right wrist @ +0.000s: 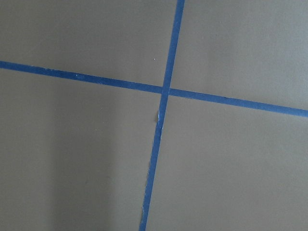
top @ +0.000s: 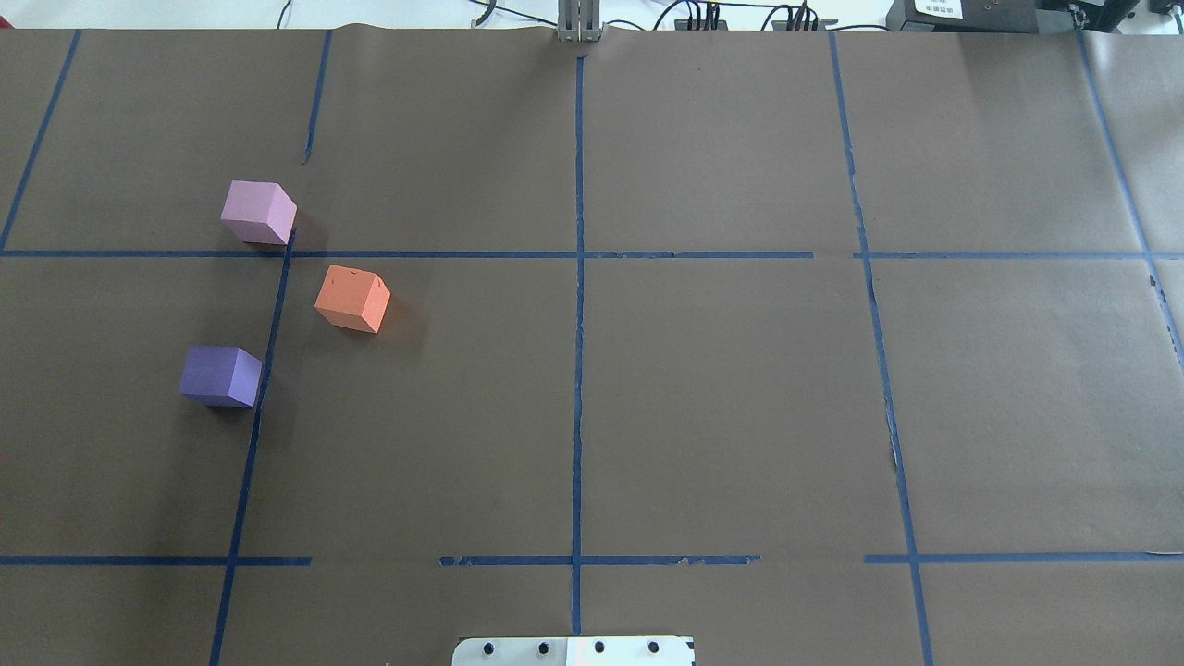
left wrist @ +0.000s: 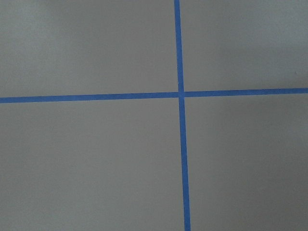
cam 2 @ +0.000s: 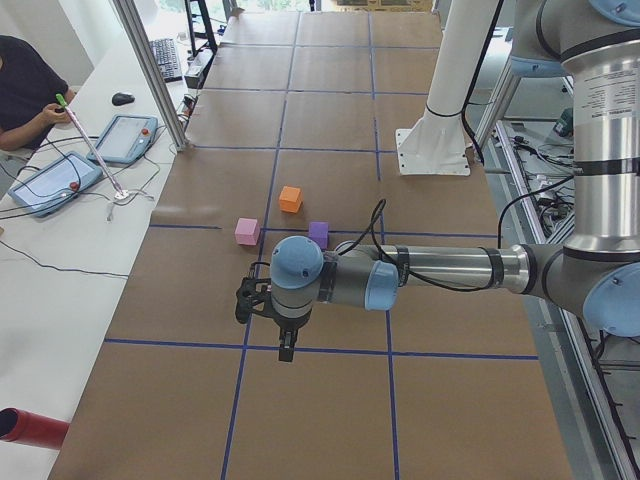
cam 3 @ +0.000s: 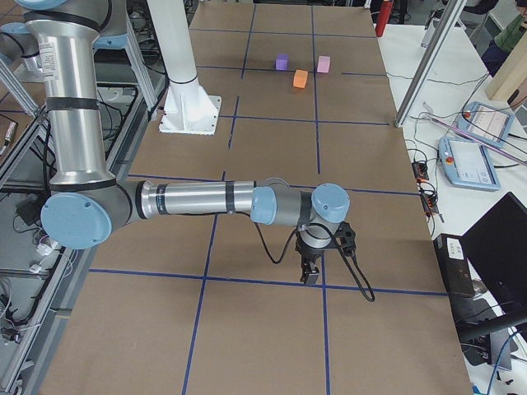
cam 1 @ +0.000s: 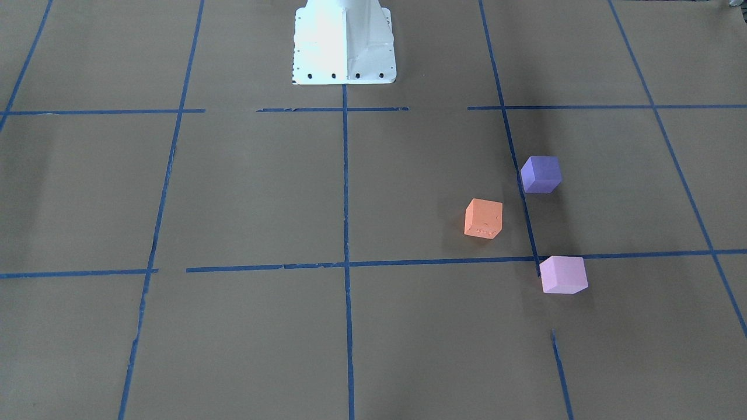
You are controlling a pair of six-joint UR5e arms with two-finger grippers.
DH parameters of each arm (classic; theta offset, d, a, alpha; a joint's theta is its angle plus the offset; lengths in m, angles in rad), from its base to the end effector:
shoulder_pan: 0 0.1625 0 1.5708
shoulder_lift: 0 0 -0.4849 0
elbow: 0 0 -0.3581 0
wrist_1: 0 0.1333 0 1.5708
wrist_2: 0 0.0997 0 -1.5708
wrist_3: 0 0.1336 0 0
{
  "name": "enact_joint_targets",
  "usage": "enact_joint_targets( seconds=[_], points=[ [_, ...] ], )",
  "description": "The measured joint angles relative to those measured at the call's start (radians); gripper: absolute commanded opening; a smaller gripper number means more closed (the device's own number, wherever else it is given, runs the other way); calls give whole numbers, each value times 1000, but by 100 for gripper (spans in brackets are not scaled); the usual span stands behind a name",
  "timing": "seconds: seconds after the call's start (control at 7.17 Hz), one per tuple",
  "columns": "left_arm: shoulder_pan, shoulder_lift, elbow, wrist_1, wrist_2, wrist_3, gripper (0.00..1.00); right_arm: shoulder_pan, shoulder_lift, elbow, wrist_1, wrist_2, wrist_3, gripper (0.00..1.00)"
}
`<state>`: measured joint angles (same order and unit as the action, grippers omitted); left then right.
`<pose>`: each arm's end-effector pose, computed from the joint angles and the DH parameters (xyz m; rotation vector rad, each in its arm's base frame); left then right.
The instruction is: Arrange blocks in a line
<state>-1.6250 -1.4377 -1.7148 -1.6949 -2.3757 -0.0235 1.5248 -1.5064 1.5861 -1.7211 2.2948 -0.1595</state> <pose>-0.0589 -0.4024 0.7176 0.1399 0.8015 -0.0190 0.0227 -0.4821 0.7248 -0.0264 -0.7273 -0.1708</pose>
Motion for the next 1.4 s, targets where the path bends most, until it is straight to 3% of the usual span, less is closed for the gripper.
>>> enact_joint_targets(
  seconds=[0.98,1.4],
  points=[
    [13,-1,-17,53,9,-10,100,0,0,0,0,0,0,100],
    [77,-49,-35,27,6,-74,100,0,0,0,0,0,0,100]
  ],
)
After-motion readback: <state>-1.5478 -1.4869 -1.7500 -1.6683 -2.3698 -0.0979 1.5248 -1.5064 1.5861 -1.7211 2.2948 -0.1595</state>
